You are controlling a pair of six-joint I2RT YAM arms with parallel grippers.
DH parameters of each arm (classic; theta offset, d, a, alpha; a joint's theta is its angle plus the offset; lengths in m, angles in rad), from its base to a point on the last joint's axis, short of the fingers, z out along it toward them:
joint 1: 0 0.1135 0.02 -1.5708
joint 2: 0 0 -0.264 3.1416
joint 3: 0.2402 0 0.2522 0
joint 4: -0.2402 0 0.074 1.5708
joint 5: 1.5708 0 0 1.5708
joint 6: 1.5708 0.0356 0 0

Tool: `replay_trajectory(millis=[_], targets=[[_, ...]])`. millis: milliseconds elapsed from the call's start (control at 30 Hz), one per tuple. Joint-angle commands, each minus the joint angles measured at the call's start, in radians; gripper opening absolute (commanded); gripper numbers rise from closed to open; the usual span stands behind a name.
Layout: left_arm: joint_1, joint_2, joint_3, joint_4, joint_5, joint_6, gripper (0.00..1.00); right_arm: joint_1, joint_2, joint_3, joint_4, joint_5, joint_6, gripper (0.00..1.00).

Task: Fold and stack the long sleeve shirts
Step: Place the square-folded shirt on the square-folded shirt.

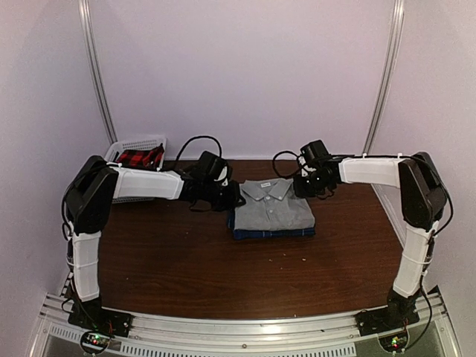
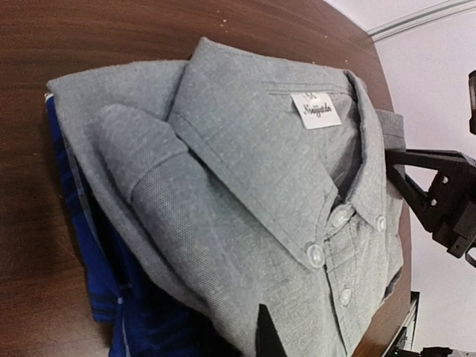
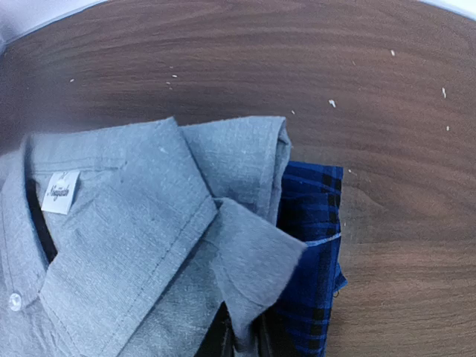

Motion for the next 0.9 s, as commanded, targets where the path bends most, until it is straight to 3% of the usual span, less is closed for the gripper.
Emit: replay_trajectory(millis=[0, 133, 300, 433, 667, 867], targets=[[0.025, 0.058, -0.023, 0.060, -0.002, -0.004, 0.00, -0.043, 0.045, 0.024, -0.006, 0.031, -0.032, 0.20], [0.033, 0.058, -0.033, 0.048, -0.015, -0.001, 0.07, -0.060, 0.015, 0.022, -0.044, 0.084, -0.045, 0.40], [0.049, 0.028, -0.041, 0.044, -0.029, 0.018, 0.16, -0.057, -0.073, 0.009, -0.089, 0.111, -0.026, 0.42], [0.054, 0.005, -0.036, 0.031, -0.044, 0.045, 0.21, -0.014, -0.184, -0.051, -0.080, 0.104, 0.011, 0.38], [0.068, 0.012, -0.015, 0.012, -0.065, 0.083, 0.24, 0.070, -0.338, -0.274, 0.021, 0.024, 0.107, 0.22], [0.088, 0.083, 0.072, -0.019, -0.058, 0.117, 0.24, 0.089, -0.333, -0.450, 0.149, -0.069, 0.165, 0.16]])
